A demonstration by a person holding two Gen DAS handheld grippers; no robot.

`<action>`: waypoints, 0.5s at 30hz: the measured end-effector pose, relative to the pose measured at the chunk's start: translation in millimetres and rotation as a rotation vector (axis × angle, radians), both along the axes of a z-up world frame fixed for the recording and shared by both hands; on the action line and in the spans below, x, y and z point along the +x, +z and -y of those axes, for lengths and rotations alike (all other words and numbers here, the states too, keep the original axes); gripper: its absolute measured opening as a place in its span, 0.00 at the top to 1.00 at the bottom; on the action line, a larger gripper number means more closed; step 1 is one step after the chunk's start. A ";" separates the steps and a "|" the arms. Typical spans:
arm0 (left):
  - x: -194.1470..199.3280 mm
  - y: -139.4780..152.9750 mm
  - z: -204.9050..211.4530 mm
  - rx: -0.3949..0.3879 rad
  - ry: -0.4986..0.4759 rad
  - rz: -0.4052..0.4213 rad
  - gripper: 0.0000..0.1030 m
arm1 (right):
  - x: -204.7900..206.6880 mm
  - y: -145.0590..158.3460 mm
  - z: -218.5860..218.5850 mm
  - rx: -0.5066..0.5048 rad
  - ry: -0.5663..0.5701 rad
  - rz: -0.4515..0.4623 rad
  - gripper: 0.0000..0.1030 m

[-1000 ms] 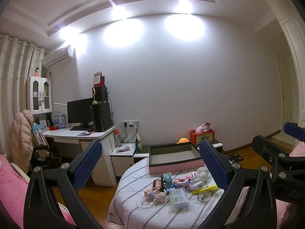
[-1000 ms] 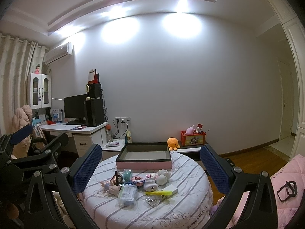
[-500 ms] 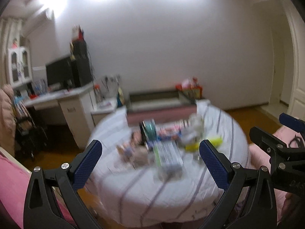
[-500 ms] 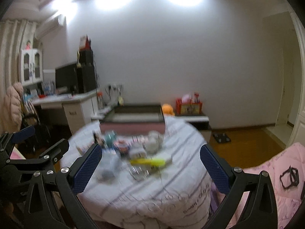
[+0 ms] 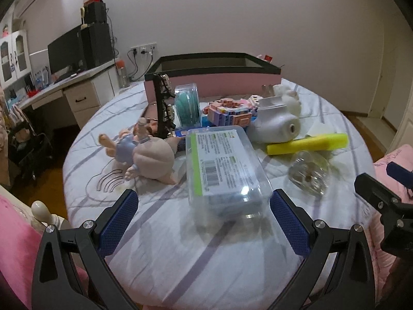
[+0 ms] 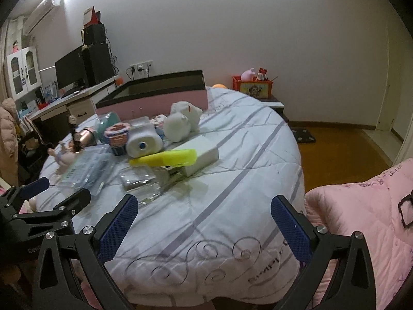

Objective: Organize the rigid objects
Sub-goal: 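Grasp the clear green-labelled plastic box with the left gripper while the right gripper approaches the glass bottle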

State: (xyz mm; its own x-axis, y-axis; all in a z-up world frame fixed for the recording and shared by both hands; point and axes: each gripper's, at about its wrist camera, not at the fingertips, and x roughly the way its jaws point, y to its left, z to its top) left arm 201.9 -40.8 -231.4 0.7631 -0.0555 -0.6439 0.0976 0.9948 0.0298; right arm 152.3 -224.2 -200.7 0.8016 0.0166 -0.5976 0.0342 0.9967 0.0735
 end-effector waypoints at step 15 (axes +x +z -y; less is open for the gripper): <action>29.9 -10.5 -9.6 -0.066 -0.031 -0.062 0.30 | 31.2 -17.7 -3.6 0.004 0.059 -0.051 0.00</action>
